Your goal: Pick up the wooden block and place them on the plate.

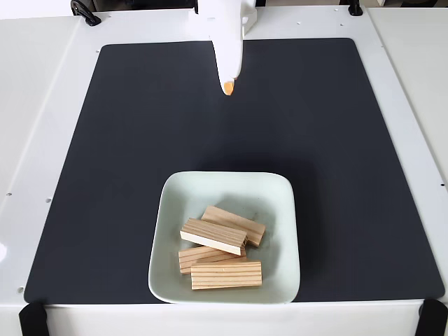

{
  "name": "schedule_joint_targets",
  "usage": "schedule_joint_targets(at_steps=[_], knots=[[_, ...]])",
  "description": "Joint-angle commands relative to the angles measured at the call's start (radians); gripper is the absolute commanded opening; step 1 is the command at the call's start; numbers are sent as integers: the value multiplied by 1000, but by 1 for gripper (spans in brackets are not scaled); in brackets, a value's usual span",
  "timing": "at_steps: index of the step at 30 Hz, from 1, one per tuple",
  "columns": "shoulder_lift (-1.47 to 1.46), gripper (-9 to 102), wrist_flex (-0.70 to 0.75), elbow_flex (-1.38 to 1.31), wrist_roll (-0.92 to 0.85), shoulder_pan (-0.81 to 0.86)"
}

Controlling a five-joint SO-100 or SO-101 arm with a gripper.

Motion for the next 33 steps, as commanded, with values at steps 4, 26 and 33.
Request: schedule_joint_targets(at_steps=[4, 26, 33], knots=[[393, 29, -20, 281, -3, -32], [1210, -1, 28, 910, -2, -54], [1206, -1, 207, 908, 9, -55]])
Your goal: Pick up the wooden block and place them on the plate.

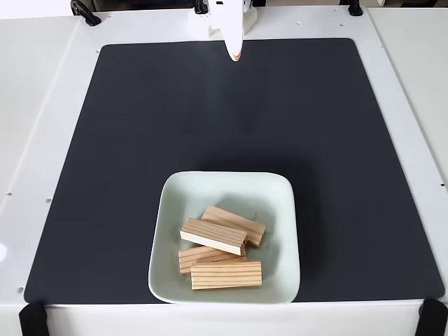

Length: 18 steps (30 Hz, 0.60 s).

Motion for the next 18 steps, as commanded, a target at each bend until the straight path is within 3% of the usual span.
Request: schedule_joint_targets(at_steps=[1, 5, 18], knots=[[11, -1, 117, 6, 9, 3], [12, -1, 238, 6, 9, 8], [9, -1, 242, -2, -5, 5]])
